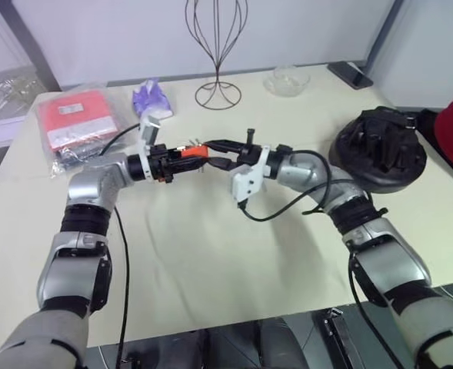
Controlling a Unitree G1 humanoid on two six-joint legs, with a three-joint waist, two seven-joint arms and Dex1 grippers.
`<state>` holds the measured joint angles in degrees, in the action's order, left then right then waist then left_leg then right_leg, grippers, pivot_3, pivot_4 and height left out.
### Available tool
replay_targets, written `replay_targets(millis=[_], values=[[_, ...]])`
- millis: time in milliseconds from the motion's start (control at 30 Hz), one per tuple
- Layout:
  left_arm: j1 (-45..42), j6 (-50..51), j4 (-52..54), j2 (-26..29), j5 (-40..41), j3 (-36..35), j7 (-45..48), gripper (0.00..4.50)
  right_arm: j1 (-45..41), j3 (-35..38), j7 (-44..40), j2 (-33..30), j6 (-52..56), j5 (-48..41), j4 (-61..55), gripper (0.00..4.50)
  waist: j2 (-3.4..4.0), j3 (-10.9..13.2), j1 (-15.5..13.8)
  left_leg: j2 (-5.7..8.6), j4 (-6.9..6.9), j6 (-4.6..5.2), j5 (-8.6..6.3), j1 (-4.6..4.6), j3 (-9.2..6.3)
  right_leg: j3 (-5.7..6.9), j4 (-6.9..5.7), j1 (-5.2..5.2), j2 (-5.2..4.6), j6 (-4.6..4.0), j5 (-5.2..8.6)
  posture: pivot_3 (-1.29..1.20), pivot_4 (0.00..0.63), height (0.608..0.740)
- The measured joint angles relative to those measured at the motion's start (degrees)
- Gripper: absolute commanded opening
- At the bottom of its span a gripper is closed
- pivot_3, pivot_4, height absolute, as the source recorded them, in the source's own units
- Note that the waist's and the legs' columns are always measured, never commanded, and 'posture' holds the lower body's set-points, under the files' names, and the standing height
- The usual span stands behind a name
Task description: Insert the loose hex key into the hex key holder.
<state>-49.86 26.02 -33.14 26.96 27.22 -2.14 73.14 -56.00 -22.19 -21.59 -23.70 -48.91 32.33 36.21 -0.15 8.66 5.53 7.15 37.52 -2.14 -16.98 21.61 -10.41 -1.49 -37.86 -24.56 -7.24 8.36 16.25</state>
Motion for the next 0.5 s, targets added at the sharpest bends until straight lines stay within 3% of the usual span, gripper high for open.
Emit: replay_targets(millis=[133, 300, 500], values=[[0.0, 0.0, 0.2, -0.1, 0.0, -0.1, -0.5, 2.29, 0.0, 0.0, 0.0, 0.0, 0.0, 0.0, 0.0, 0.97, 0.00, 0.0, 0.0, 0.01, 0.24, 0.00, 0.00, 0.06, 0.00, 0.00, -0.08, 0.00, 0.00, 0.00, 0.00, 0.00, 0.150, 0.740], [0.0, 0.0, 0.6, -1.2, 0.3, -0.3, -0.1, 0.07, 0.2, 0.1, 0.0, -0.1, 1.0, 0.0, 0.0, 0.97, 0.00, 0.0, -0.1, 0.04, 0.39, 0.00, 0.00, 0.16, -0.04, 0.01, -0.12, -0.03, 0.00, 0.00, 0.00, 0.00, 0.150, 0.740], [0.0, 0.1, 0.7, -1.5, 0.2, -0.3, -0.3, 0.03, 0.7, 0.1, 0.3, -0.3, 1.0, -0.1, -0.2, 0.97, 0.00, 0.0, -0.1, 0.04, 0.40, 0.00, 0.00, 0.22, -0.04, 0.01, -0.14, -0.08, 0.00, 0.00, 0.00, 0.00, 0.150, 0.740]])
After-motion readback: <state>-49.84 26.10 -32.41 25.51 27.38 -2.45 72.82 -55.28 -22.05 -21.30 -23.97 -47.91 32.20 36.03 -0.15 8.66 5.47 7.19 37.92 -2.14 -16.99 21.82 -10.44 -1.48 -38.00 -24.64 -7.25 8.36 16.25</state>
